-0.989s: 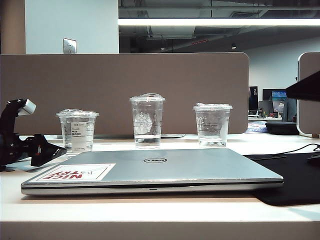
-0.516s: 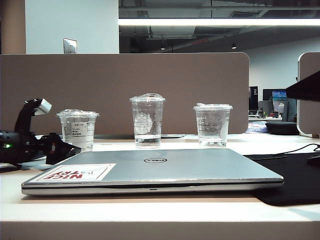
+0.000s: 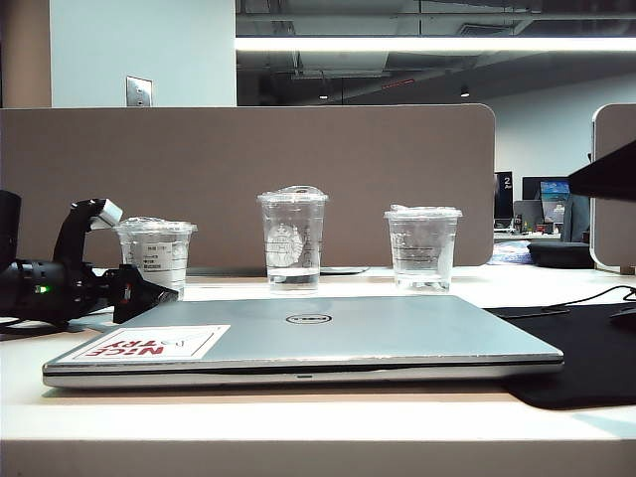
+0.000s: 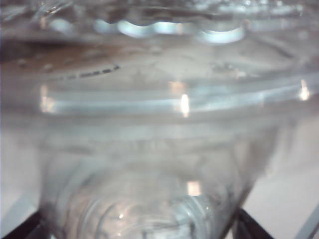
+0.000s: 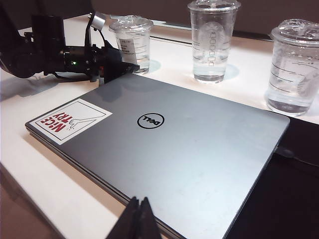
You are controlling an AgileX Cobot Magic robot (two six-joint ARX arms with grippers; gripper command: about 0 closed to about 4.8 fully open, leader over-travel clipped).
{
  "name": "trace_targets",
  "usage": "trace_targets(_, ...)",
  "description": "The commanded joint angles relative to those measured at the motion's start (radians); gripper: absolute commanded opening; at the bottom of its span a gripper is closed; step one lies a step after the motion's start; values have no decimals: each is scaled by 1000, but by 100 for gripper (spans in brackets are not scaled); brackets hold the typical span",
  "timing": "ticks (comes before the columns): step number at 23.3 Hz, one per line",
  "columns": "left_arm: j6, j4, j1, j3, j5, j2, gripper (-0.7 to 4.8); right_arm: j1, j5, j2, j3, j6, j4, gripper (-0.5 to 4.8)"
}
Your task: Pick up the coffee cup on the left and place it on the left side of the laptop.
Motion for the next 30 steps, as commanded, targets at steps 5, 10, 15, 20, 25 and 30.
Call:
trace_targets(5,-21,-89,-17,16,-19,29,467,2,1,-1,-4,4,18,-4)
trace_targets(10,-25,-94,-29,46,-30,40,467,2,1,-1,-4,4,18,-4)
trace_targets(15,-25,-100,-40,61,-43,58,465,2,1,-1,-4,4,18,-4)
trace_targets(20,-24,-100,-42,61,-56,58,260,2,1,-1,-4,4,18,-4)
trace_targets(25,-24,-101,-41,60,-56,58,178,2,1,-1,-4,4,18,-4)
trace_targets(30,-25,-100,-33,60,-14,58,183,2,1,-1,-4,4,18,-4)
